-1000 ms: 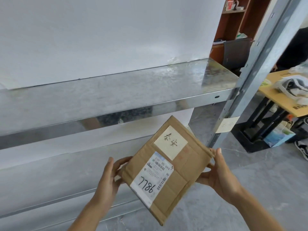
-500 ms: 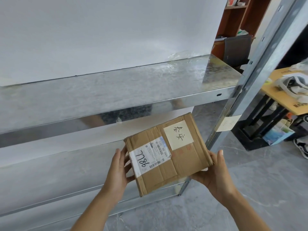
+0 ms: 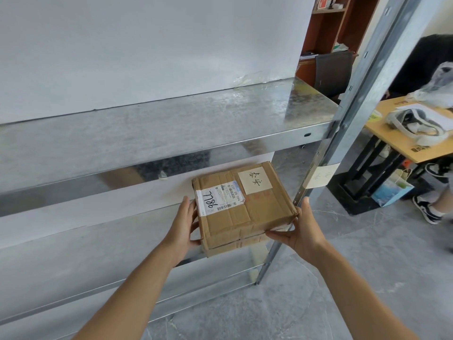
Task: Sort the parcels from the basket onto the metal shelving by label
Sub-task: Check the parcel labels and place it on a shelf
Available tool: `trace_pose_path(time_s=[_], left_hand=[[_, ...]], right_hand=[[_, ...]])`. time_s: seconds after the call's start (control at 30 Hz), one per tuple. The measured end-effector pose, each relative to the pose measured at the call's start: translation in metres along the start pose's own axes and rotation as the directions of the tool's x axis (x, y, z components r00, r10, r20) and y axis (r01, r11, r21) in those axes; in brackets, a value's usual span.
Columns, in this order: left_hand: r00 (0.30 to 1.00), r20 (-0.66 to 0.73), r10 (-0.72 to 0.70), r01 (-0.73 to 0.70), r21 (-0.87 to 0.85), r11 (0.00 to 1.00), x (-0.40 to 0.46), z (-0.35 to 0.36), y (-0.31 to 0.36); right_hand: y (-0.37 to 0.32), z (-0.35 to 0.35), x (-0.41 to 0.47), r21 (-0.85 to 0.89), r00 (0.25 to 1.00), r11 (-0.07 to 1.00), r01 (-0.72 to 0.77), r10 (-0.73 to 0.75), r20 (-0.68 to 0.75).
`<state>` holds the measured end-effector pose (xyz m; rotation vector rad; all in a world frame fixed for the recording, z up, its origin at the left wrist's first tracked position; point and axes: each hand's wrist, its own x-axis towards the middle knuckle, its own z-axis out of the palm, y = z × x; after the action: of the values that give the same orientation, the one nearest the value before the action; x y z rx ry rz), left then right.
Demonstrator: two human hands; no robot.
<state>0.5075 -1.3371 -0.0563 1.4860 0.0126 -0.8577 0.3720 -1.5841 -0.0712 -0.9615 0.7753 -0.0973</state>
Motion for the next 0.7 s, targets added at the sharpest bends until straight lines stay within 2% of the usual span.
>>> trace_pose_path(time_s=[0.33, 0.47, 0.7], left_hand=[[0.999, -0.014, 0.041, -0.041, 0.048, 0.998, 0.009, -0.002, -0.007], [0.997, -0.012, 0.071, -0.070, 0.061, 0.996, 0.010, -0.002, -0.009], [0.997, 0.027, 0.069, -0.068, -0.020, 0.997, 0.013, -0.003, -0.009]], right_hand=[[0.012, 0.012, 0.002, 0.007, 0.997, 0.999, 0.052, -0.051, -0.062], [0.016, 0.019, -0.001, 0.060, 0.993, 0.994, 0.091, -0.085, -0.086], [0.019, 0.019, -0.007, 0.095, 0.994, 0.994, 0.061, -0.051, -0.100]])
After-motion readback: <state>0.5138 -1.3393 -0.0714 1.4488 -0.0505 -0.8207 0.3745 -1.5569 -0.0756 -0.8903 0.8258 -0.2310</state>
